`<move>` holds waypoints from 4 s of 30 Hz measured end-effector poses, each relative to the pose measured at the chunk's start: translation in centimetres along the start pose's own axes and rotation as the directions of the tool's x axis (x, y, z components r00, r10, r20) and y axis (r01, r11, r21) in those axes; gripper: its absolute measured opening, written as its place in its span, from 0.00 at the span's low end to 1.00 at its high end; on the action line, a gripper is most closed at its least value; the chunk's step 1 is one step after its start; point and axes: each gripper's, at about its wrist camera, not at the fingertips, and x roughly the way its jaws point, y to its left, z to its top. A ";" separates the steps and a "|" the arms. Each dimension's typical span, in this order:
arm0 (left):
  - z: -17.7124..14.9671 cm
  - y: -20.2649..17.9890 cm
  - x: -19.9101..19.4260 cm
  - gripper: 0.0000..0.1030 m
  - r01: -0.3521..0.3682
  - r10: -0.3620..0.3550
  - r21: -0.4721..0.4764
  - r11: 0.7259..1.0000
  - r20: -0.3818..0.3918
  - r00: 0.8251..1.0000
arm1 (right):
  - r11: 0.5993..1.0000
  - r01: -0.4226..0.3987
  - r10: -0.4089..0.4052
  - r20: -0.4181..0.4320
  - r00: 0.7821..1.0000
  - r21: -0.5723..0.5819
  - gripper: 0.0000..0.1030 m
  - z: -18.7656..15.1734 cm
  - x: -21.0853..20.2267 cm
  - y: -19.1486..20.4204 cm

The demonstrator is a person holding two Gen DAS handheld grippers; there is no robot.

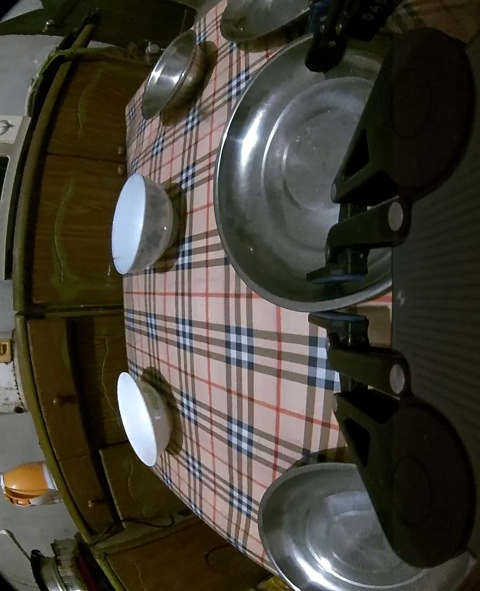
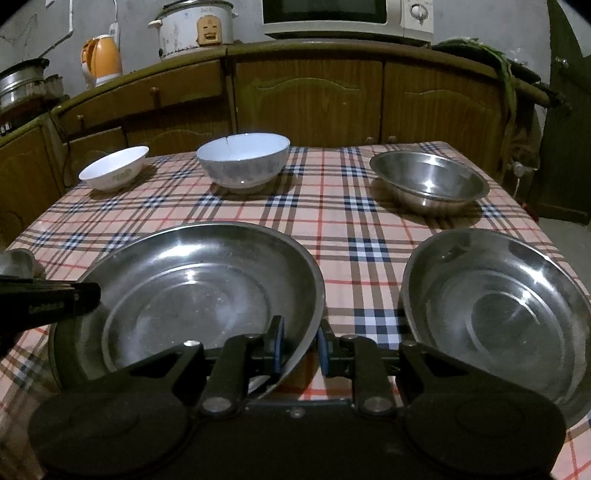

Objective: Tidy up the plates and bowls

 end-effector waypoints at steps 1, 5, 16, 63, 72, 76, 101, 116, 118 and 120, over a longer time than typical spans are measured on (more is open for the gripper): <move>-0.1 0.0 0.1 0.16 -0.002 0.002 0.000 1.000 0.000 1.000 | 1.000 0.001 -0.001 0.000 1.000 -0.002 0.24 0.0 0.1 0.1; -0.2 0.0 0.4 0.17 -0.007 0.007 0.004 1.000 0.000 1.000 | 1.000 0.004 -0.004 0.003 1.000 -0.013 0.25 0.0 0.3 0.2; 0.0 0.3 -0.6 0.28 -0.025 0.025 -0.012 1.000 0.008 1.000 | 0.999 0.023 -0.022 0.027 0.999 -0.034 0.41 0.4 -1.1 0.4; 3.2 -17.9 -2.5 0.81 0.194 -0.212 0.191 0.962 0.078 0.974 | 0.910 0.278 -0.305 0.043 0.951 0.307 0.78 -1.7 -8.1 -19.3; 2.9 -20.0 0.4 0.79 0.224 -0.228 0.197 0.955 -0.004 0.974 | 0.890 0.278 -0.290 -0.022 0.957 0.361 0.78 -2.8 -5.6 -21.6; 3.0 -20.9 1.8 0.63 0.256 -0.249 0.189 0.948 -0.059 0.967 | 0.889 0.249 -0.255 -0.034 0.966 0.383 0.78 -2.8 -4.6 -22.1; 3.8 -19.7 -2.7 0.17 0.252 -0.261 0.200 0.947 0.019 0.965 | 0.906 0.236 -0.284 0.093 0.954 0.351 0.36 -0.6 -9.9 -19.4; 4.3 -16.6 -7.1 0.17 0.206 -0.229 0.189 0.960 0.111 0.967 | 0.934 0.198 -0.260 0.187 0.948 0.296 0.36 0.8 -13.7 -15.8; 4.3 -16.1 -7.5 0.17 0.196 -0.221 0.185 0.963 0.124 0.967 | 0.938 0.190 -0.253 0.198 0.947 0.289 0.36 1.0 -14.1 -15.2; 4.4 -15.6 -7.9 0.17 0.185 -0.211 0.183 0.966 0.134 0.968 | 0.943 0.183 -0.246 0.209 0.946 0.279 0.36 1.1 -14.3 -14.6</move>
